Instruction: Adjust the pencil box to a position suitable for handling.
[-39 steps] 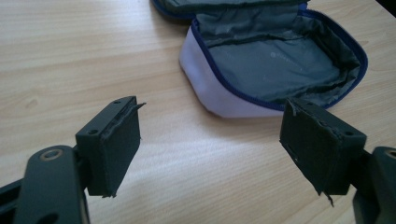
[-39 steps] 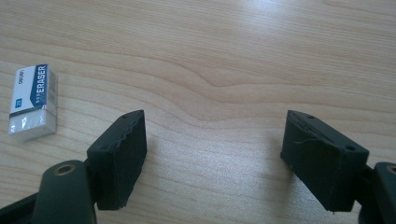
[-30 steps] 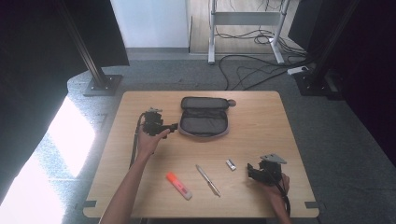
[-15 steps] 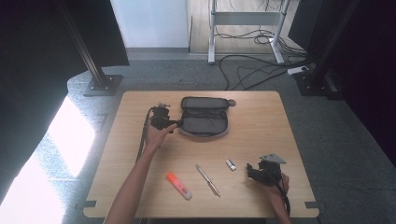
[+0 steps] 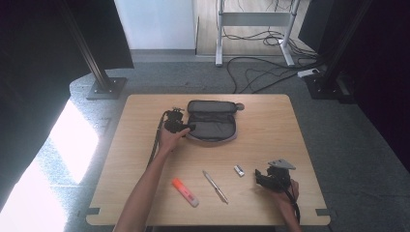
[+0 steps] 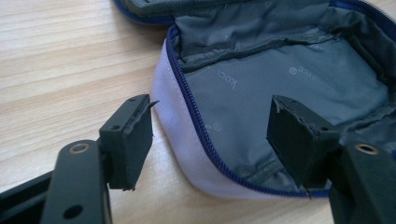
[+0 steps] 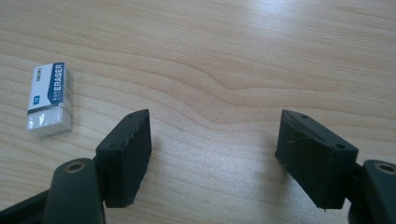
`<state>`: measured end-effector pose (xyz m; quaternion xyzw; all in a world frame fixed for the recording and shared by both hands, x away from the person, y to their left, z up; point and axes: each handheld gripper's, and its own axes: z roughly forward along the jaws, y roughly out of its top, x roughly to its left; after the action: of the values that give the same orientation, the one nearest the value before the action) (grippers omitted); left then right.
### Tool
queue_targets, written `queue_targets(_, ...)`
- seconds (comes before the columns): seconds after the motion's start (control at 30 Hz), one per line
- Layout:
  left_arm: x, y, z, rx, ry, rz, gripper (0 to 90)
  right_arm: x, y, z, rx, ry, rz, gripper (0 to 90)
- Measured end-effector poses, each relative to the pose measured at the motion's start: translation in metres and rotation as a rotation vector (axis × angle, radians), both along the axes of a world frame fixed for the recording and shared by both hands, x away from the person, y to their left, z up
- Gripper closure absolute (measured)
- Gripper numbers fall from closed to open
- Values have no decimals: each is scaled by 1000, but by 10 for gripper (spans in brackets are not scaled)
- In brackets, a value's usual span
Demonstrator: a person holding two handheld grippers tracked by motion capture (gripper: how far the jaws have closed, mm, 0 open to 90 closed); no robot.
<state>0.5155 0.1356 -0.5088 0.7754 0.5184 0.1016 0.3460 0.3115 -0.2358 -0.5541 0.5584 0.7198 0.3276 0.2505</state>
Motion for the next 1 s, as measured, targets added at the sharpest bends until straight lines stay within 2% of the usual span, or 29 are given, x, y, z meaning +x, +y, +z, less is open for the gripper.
queue_targets(0.1, 3, -2, -3, 7, 4, 5, 351, 3, 2, 2, -16, 2, 2, 272)
queue_targets(0.23, 5, 0, -7, 13, 24, 20, 388, 7, 4, 8, 12, -15, 15, 282)
queue_targets(0.4, 5, 0, -8, 14, 28, 19, 409, 15, 6, 15, 29, -30, 22, 288)
queue_targets(0.67, 7, -2, -15, 22, 39, 9, 472, 42, 17, 34, 68, -51, 53, 312)
queue_targets(0.7, 7, -2, -15, 22, 39, 9, 481, 42, 17, 34, 68, -51, 53, 312)
queue_targets(0.8, 8, 0, -17, 21, 45, 13, 511, 58, 25, 44, 71, -62, 67, 333)
queue_targets(0.9, 9, 2, -17, 17, 49, 14, 546, 65, 28, 47, 75, -62, 70, 338)
queue_targets(0.93, 9, 3, -18, 13, 53, 18, 559, 74, 34, 49, 75, -67, 78, 347)
queue_targets(1.0, 10, 4, -18, 12, 55, 18, 575, 77, 35, 50, 71, -67, 81, 349)
